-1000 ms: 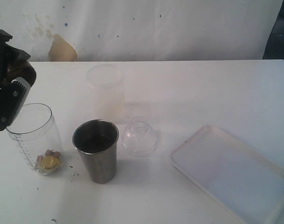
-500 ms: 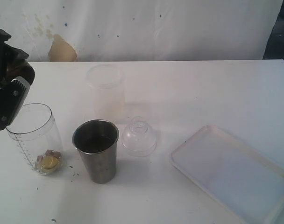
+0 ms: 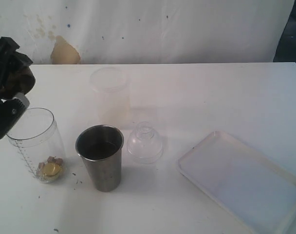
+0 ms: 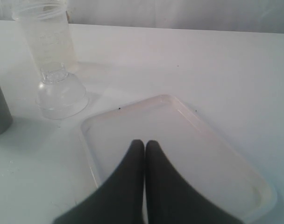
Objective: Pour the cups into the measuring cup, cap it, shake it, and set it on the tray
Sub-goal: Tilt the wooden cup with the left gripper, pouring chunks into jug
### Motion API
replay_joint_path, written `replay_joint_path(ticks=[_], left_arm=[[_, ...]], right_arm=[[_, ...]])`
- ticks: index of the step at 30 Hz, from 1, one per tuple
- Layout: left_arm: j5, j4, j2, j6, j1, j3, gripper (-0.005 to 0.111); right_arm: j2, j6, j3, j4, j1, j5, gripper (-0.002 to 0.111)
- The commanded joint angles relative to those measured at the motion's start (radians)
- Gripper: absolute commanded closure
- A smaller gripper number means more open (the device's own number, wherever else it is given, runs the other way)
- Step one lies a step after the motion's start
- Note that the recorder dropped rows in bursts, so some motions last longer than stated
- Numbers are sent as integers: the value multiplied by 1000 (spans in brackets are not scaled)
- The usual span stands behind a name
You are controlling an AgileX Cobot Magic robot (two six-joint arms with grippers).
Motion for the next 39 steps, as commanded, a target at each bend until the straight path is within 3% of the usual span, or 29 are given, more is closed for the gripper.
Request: replay_joint_path(ticks=[1, 11, 24, 35, 39], left_arm=[[16, -5, -6, 143, -3, 36, 107], [-37, -5, -6, 225, -3, 36, 107], [-70, -5, -6, 470, -3, 36, 107], [-38, -5, -6, 457, -3, 36, 107], [45, -26, -6, 278, -3, 31, 107]], right_arm=[[-3, 1, 5, 2, 1, -2, 108], [-3, 1, 5, 2, 1, -2, 108], [-3, 1, 5, 2, 1, -2, 108], [-3, 1, 5, 2, 1, -2, 108], [-3, 1, 5, 2, 1, -2, 108]])
